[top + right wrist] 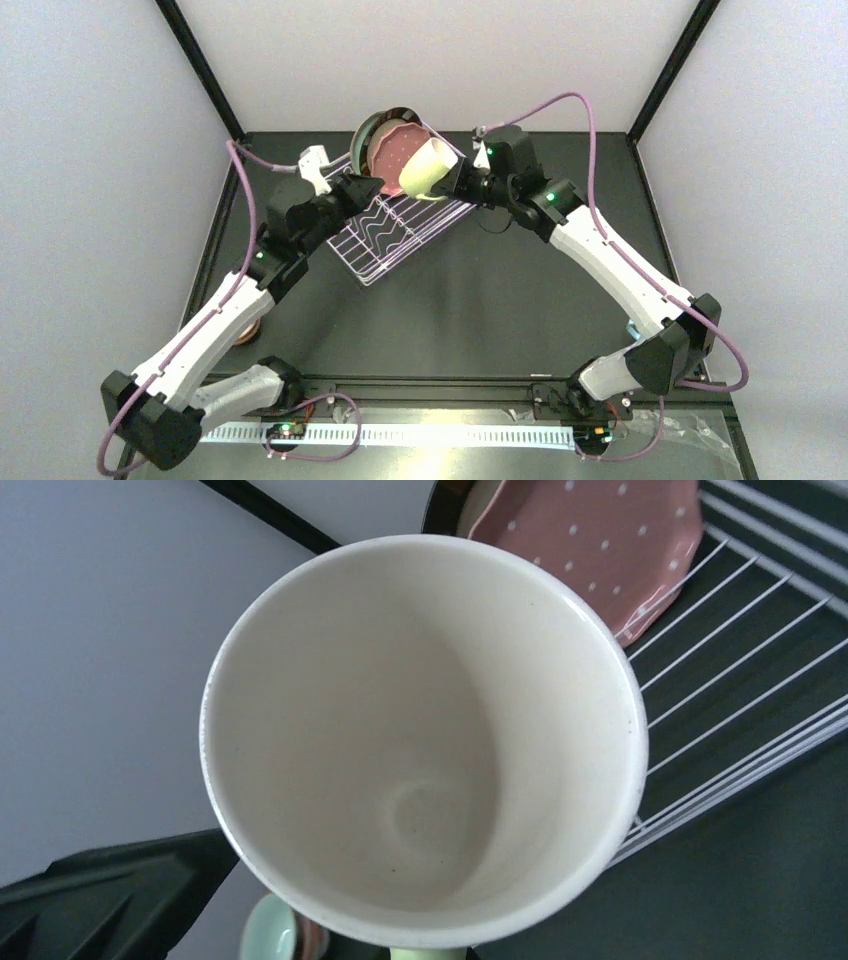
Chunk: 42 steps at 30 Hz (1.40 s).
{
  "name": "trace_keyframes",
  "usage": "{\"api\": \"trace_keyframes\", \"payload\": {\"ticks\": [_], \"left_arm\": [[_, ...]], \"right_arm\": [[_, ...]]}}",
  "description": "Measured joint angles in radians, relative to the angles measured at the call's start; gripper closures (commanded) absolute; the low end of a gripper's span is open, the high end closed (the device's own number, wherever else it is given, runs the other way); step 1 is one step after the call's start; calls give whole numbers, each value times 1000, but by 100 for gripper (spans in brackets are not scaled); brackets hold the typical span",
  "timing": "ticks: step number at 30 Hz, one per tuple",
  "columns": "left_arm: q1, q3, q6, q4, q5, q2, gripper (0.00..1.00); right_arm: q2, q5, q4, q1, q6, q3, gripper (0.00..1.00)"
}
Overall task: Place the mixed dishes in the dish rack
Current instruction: Pass from the right arm to the left
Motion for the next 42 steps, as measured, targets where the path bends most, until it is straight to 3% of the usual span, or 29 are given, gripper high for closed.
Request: {"api": "trace_keyframes", "payload": {"ticks": [7, 17, 29, 42], "left_arm": [[5, -109, -84, 80, -31, -107, 15], [6, -145, -170, 130, -11, -154, 15], [6, -160, -225, 129, 68, -163, 9], [6, -159, -251, 152, 109, -120, 9]], "right_arm": [[0, -95, 161, -10, 188, -136, 100], [-6, -160, 417, -10, 410, -267, 100], [14, -190, 633, -10, 526, -276, 100], [84, -248, 722, -11, 596, -269, 100]]}}
